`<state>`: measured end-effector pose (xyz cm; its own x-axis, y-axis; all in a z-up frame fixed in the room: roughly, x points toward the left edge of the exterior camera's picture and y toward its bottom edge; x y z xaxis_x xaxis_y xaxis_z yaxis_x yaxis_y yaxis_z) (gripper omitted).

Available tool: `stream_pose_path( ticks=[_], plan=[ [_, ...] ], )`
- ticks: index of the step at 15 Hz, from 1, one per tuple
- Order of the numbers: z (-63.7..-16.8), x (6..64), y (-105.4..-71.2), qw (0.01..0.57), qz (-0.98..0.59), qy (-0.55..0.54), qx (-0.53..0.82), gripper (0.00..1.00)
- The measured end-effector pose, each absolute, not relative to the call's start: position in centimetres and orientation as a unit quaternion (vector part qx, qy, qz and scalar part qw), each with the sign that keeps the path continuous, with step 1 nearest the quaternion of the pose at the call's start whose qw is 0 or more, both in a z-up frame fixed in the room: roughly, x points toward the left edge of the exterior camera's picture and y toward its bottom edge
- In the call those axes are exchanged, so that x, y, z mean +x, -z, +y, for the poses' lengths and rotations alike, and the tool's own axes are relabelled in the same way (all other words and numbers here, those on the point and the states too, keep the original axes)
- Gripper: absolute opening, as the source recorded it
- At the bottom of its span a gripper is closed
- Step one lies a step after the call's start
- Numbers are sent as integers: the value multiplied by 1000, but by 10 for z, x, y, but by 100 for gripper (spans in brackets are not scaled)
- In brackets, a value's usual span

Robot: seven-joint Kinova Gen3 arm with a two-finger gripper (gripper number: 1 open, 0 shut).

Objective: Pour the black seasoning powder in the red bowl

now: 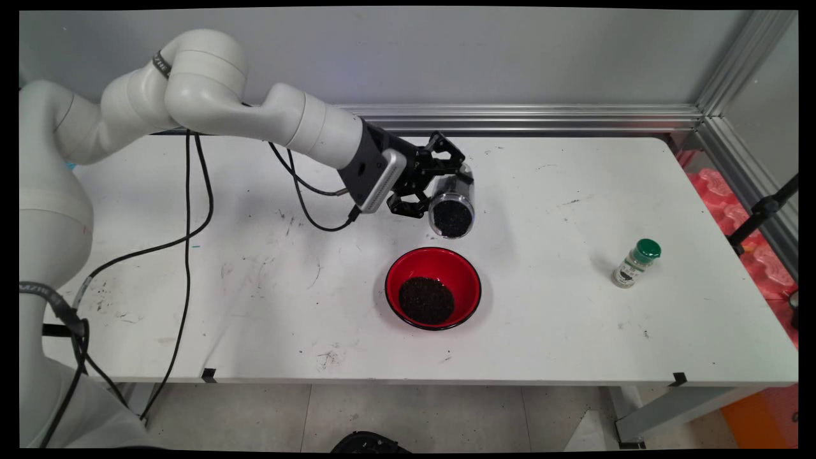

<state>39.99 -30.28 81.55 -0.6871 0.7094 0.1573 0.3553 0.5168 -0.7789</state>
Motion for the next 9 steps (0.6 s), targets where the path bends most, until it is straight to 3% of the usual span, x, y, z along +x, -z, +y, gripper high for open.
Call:
stream_pose_path(
  ticks=[9],
  plan=[
    [-312,402,-818,286,-864,-334,-244,0]
  ],
)
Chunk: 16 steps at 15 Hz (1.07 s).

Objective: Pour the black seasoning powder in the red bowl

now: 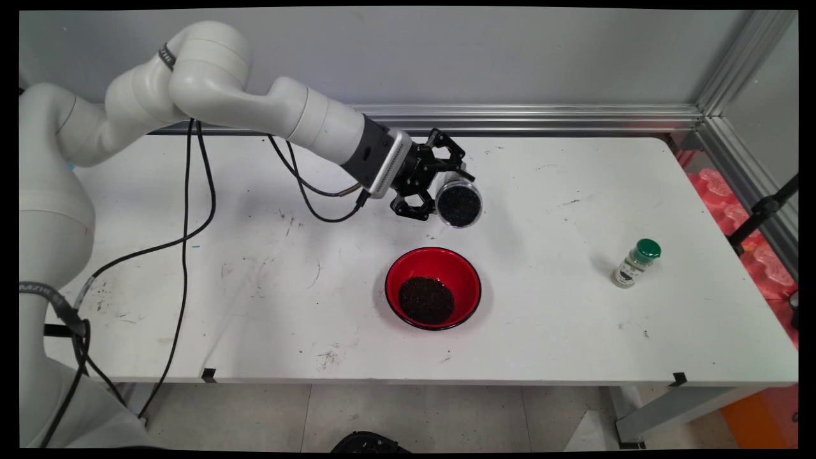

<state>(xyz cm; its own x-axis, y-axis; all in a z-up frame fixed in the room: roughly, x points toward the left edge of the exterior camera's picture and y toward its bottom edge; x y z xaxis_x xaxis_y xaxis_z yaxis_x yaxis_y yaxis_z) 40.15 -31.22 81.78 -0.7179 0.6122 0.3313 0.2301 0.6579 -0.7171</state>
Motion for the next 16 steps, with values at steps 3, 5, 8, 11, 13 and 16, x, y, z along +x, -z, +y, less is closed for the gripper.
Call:
stream_pose_path(
  ticks=[3,5,8,11,13,16],
  plan=[
    [-317,401,-818,305,-873,-318,-210,0],
    [-321,400,-817,315,-878,-309,-186,0],
    [-328,397,-816,333,-884,-292,-147,0],
    [-332,393,-813,349,-889,-274,-113,0],
    [-336,390,-811,360,-891,-261,-88,0],
    [-340,383,-807,374,-893,-244,-59,0]
  ],
)
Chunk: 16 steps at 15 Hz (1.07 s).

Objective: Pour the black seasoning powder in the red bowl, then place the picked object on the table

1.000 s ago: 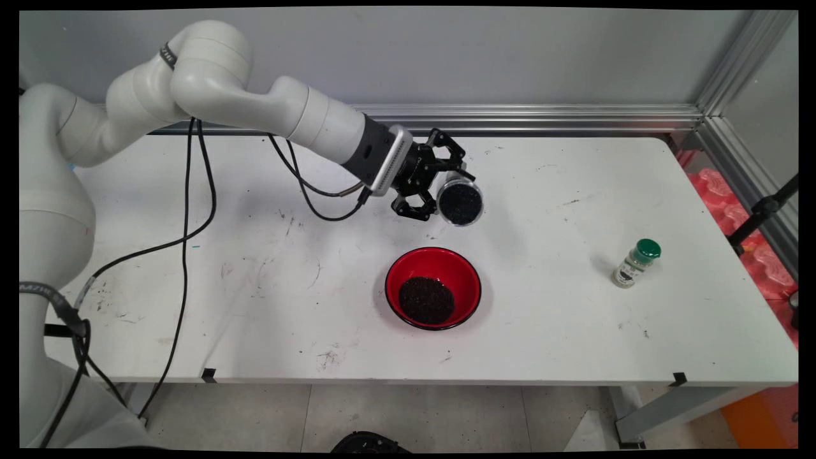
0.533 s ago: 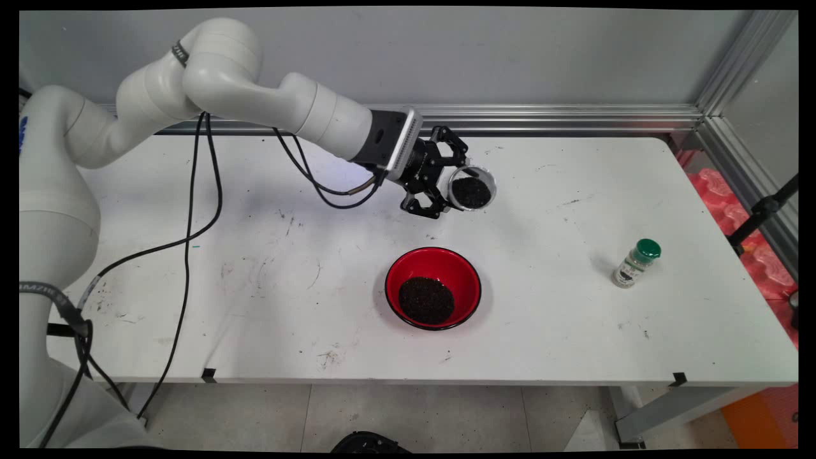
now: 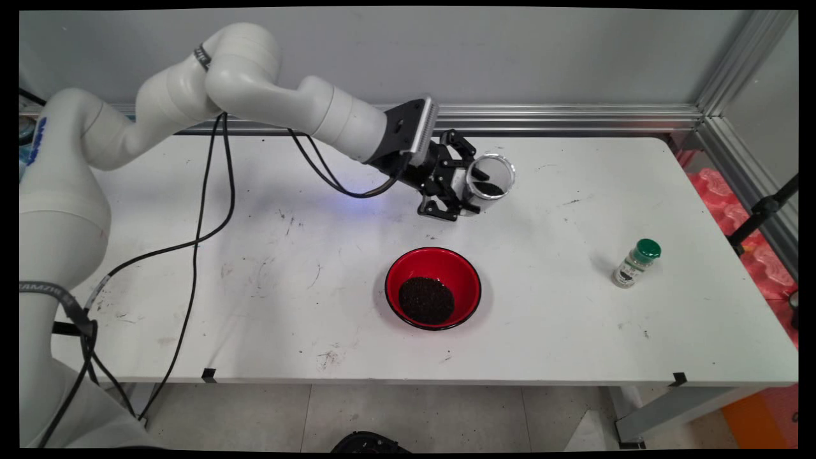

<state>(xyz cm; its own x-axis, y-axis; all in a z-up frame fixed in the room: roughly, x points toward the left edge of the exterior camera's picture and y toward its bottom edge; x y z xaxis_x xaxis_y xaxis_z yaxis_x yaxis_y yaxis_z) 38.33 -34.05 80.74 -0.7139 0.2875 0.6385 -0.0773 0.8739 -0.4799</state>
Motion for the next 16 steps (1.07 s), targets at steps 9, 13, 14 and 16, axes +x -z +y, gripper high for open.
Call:
stream_pose_path(
  ticks=[9,13,14,16],
  plan=[
    [-360,356,-791,409,-892,-191,28,0],
    [-371,341,-783,420,-889,-178,52,0],
    [-373,337,-781,423,-887,-175,57,0],
    [-379,329,-778,431,-884,-166,68,0]
  ],
)
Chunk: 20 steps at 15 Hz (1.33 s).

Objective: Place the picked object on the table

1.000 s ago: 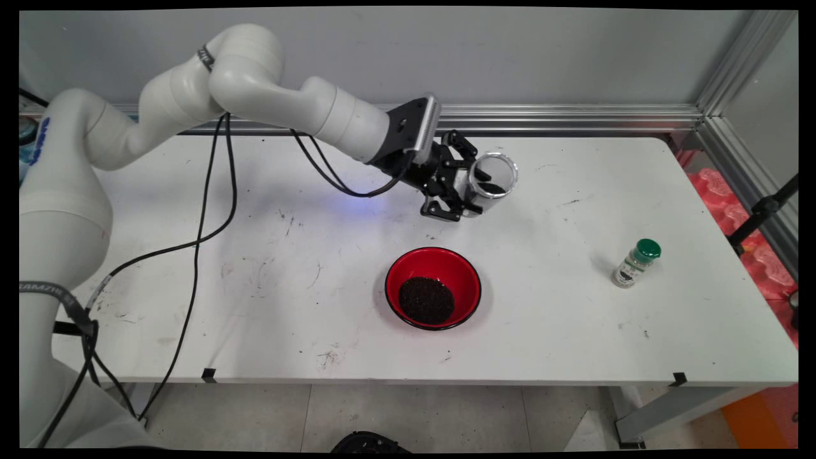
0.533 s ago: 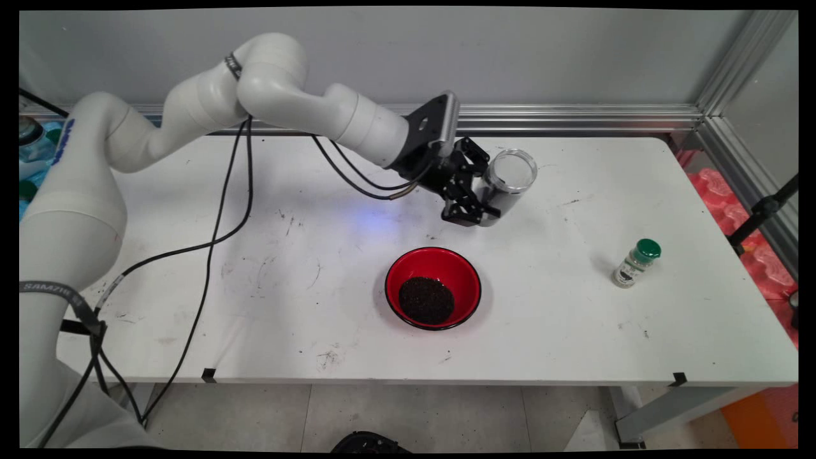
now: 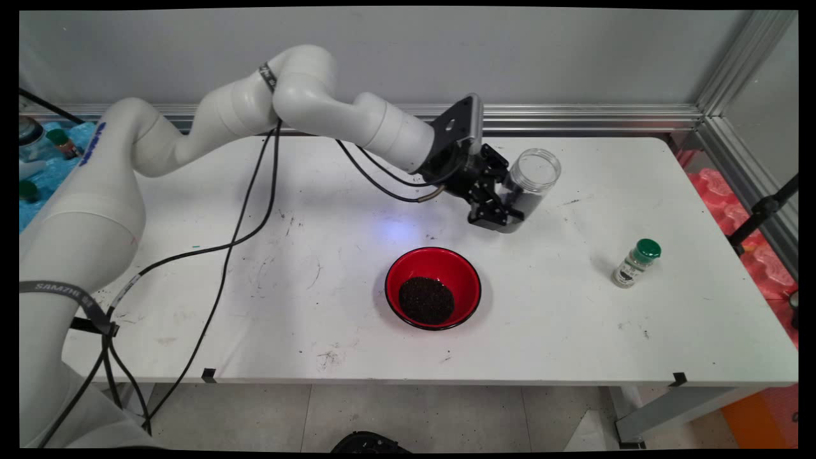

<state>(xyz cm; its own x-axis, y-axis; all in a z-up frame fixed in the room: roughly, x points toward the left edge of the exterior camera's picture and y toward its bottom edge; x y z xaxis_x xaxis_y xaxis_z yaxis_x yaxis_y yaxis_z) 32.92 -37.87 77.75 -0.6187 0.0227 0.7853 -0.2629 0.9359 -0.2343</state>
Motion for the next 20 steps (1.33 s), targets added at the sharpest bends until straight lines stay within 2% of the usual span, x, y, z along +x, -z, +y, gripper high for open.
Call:
stream_pose_path(
  ticks=[20],
  plan=[
    [-429,274,-740,461,-869,-116,138,0]
  ],
)
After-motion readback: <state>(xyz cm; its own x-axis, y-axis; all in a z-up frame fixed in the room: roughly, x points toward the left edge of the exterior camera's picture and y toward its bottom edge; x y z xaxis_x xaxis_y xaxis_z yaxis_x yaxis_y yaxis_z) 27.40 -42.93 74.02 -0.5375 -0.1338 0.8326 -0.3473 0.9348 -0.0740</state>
